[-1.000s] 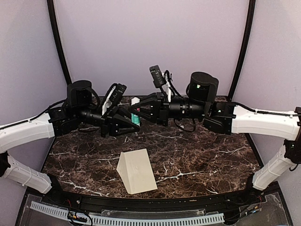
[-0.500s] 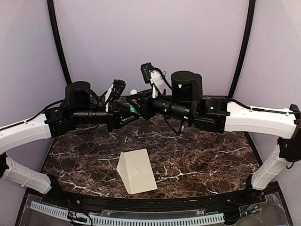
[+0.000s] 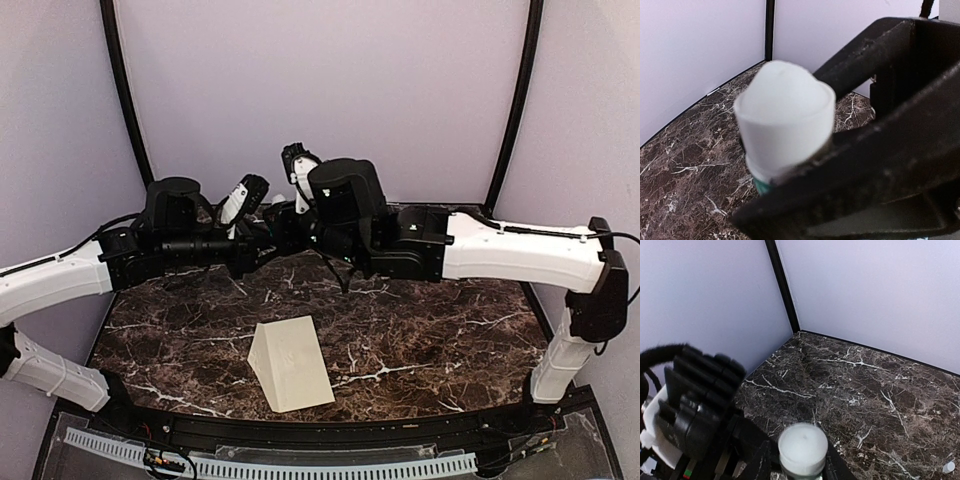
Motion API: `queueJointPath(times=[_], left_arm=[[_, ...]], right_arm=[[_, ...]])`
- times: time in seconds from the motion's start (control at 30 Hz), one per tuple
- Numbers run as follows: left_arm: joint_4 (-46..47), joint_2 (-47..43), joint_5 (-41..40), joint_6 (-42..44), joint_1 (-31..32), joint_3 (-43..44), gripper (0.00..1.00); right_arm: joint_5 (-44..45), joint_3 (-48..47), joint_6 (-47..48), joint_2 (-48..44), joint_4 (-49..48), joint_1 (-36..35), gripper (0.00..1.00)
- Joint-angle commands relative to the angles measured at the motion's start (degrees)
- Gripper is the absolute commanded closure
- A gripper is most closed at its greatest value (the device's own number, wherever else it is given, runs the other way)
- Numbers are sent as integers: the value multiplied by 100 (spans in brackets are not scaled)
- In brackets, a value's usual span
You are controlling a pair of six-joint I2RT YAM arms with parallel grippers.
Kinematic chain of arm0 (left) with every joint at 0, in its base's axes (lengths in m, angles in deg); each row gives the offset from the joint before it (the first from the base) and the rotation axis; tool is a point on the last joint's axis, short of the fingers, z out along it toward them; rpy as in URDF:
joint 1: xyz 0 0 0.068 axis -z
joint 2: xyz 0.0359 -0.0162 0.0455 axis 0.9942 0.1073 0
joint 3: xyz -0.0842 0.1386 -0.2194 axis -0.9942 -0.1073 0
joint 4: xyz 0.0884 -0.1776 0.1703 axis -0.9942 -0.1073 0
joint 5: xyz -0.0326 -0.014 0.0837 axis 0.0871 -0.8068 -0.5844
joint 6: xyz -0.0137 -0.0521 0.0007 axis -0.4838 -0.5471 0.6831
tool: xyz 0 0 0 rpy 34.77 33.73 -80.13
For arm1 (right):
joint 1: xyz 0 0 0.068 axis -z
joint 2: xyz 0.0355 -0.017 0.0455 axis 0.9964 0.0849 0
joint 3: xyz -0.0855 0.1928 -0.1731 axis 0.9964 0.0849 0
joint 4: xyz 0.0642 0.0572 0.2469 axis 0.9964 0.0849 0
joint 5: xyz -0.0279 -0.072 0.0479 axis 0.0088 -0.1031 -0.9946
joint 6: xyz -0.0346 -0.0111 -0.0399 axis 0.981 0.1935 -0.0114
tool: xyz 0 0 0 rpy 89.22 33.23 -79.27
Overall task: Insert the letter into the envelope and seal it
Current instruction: Unscrew the solid glue.
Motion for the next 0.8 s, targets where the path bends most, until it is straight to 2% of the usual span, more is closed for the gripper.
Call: queueJointPath(times=[0.0, 0.17, 0.3, 0.5, 0.63, 0.77], left_arm=[[336, -9, 82, -77, -46, 191, 100], [636, -49, 1081, -372, -211, 135, 100], [1073, -52, 2301, -599, -457, 67, 100], [1564, 18, 4033, -665, -480, 11, 100], [1676, 122, 4523, -730, -469, 34, 100], [1723, 126, 4644, -737, -446, 30, 100]], right_arm=[[-895, 612, -74, -611, -655, -125, 62], [-2142, 1829, -111, -1522, -1903, 249, 46], [-2935, 2385, -191, -1947, -2316, 543, 40], [-4207, 2855, -287, -2167, -3027, 906, 37], [-4842, 2702, -112, -2033, -3089, 924, 38], [-5219, 2591, -107, -1860, -3221, 923, 44]])
